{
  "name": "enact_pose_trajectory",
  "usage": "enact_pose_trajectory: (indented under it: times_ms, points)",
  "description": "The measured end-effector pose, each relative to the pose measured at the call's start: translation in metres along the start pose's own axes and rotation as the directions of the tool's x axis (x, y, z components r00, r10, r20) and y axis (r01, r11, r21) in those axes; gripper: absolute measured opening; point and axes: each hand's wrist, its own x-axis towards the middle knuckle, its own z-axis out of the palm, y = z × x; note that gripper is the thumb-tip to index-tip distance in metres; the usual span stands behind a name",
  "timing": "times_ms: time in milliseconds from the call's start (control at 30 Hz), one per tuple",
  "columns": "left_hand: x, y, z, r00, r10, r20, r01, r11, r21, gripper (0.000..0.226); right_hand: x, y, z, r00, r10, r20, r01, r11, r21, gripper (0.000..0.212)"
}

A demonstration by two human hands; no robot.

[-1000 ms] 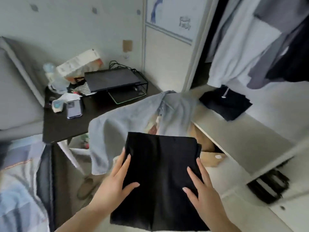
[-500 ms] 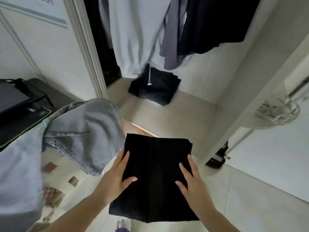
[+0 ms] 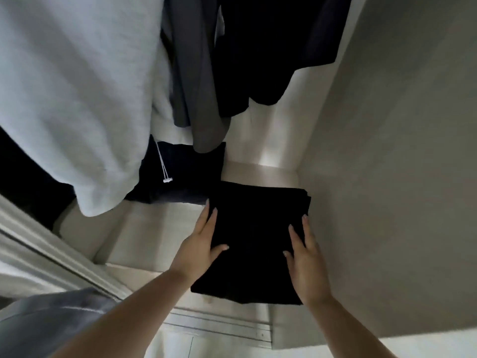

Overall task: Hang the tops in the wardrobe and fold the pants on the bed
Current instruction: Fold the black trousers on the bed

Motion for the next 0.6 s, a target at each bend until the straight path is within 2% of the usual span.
enact_pose_trajectory:
  times_ms: [100,167,233,267,300,367,433,467,533,600]
  points:
    - [0.051,-0.024,0.031,0.999,0.030,-0.011,-0.030,0.999,-0.025,0.087,0.040,0.016,0.030,0.995,0.100,-0.010,-0.100,0.994,-0.036,0.060]
    - [0.070,-0.042,0.065,0.999,-0.010,0.048,0.012,0.999,-0.031,0.088,0.061,0.035,0.057,0.990,0.126,0.062,-0.123,0.991,-0.056,0.060]
    - [0.074,-0.052,0.090,0.978,-0.162,0.131,0.164,0.986,-0.008,0.090,0.068,0.051,0.075,0.968,0.191,0.160,-0.174,0.978,-0.117,0.060]
    - [0.072,-0.057,0.106,0.957,-0.248,0.150,0.243,0.969,0.054,0.089,0.068,0.058,0.089,0.941,0.261,0.216,-0.223,0.957,-0.184,0.062]
    - [0.068,-0.060,0.117,0.953,-0.276,0.128,0.257,0.955,0.152,0.085,0.068,0.060,0.100,0.912,0.323,0.252,-0.262,0.933,-0.248,0.064]
    - [0.053,-0.058,0.135,0.991,-0.105,0.086,0.072,0.943,0.324,0.068,0.058,0.055,0.116,0.911,0.311,0.272,-0.210,0.915,-0.343,0.071]
    - [0.039,-0.055,0.148,0.972,0.112,0.207,-0.189,0.894,0.406,0.059,0.047,0.046,0.128,0.948,0.202,0.245,-0.111,0.934,-0.340,0.070]
    - [0.035,-0.056,0.155,0.948,0.165,0.273,-0.272,0.864,0.423,0.057,0.043,0.043,0.137,0.963,0.144,0.228,-0.059,0.937,-0.345,0.064]
    - [0.038,-0.061,0.162,0.937,0.179,0.299,-0.302,0.844,0.443,0.055,0.040,0.035,0.146,0.960,0.142,0.241,-0.050,0.935,-0.350,0.053]
    - [0.049,-0.066,0.169,0.947,0.161,0.278,-0.274,0.857,0.437,0.054,0.046,0.037,0.156,0.951,0.181,0.251,-0.090,0.939,-0.333,0.057]
